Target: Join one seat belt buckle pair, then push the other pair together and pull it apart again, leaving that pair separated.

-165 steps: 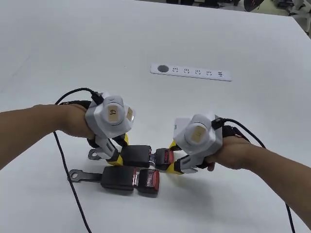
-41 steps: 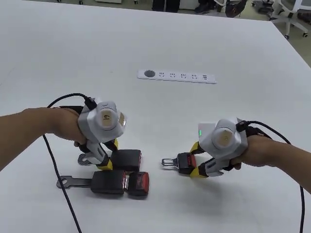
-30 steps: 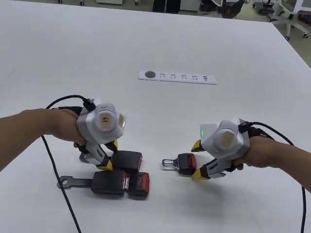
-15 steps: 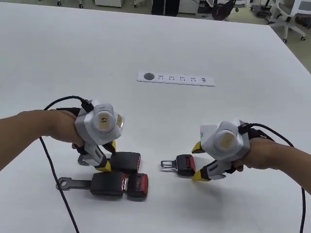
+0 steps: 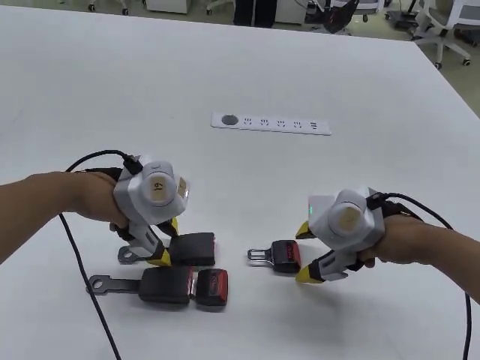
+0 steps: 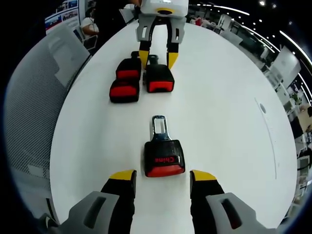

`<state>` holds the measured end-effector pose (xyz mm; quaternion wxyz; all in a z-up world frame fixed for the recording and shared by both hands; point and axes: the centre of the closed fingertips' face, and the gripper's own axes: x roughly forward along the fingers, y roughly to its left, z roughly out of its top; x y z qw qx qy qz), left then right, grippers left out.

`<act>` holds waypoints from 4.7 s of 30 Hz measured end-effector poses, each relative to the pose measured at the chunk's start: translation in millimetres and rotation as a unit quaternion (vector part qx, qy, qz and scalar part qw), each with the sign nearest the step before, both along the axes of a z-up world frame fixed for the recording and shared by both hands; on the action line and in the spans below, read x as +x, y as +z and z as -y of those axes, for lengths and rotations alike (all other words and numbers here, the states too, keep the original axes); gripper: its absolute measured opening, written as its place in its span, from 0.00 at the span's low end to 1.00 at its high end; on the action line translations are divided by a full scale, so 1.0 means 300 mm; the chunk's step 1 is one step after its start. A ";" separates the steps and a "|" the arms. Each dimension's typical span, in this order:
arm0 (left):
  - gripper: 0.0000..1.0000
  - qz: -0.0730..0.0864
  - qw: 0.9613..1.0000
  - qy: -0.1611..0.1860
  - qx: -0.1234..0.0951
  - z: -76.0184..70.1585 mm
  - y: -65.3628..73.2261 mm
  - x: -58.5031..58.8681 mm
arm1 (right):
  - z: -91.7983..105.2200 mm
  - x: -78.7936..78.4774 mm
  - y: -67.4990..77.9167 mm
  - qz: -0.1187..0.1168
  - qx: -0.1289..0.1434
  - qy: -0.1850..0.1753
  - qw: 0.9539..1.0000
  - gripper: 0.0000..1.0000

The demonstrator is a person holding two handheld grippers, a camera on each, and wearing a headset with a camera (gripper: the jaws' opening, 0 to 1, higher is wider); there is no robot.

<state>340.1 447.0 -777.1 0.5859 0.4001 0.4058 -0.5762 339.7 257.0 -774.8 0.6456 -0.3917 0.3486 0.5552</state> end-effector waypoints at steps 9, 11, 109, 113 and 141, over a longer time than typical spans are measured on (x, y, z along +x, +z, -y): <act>0.31 0.001 1.000 -0.006 0.001 0.002 0.000 -0.003 | 0.000 -0.004 -0.004 -0.003 0.002 -0.001 1.000 0.42; 0.31 0.002 1.000 -0.008 0.001 -0.002 -0.004 0.001 | -0.002 -0.006 -0.001 -0.004 0.004 -0.002 1.000 0.43; 1.00 0.122 0.861 0.391 -0.302 -0.265 0.163 -0.324 | 0.033 -0.274 0.167 0.046 0.276 -0.252 0.926 0.99; 1.00 0.122 0.860 0.392 -0.304 -0.257 0.170 -0.318 | 0.029 -0.277 0.166 0.044 0.281 -0.254 0.924 0.99; 1.00 0.119 0.859 0.393 -0.305 -0.237 0.172 -0.327 | 0.039 -0.282 0.159 0.044 0.277 -0.251 0.926 0.99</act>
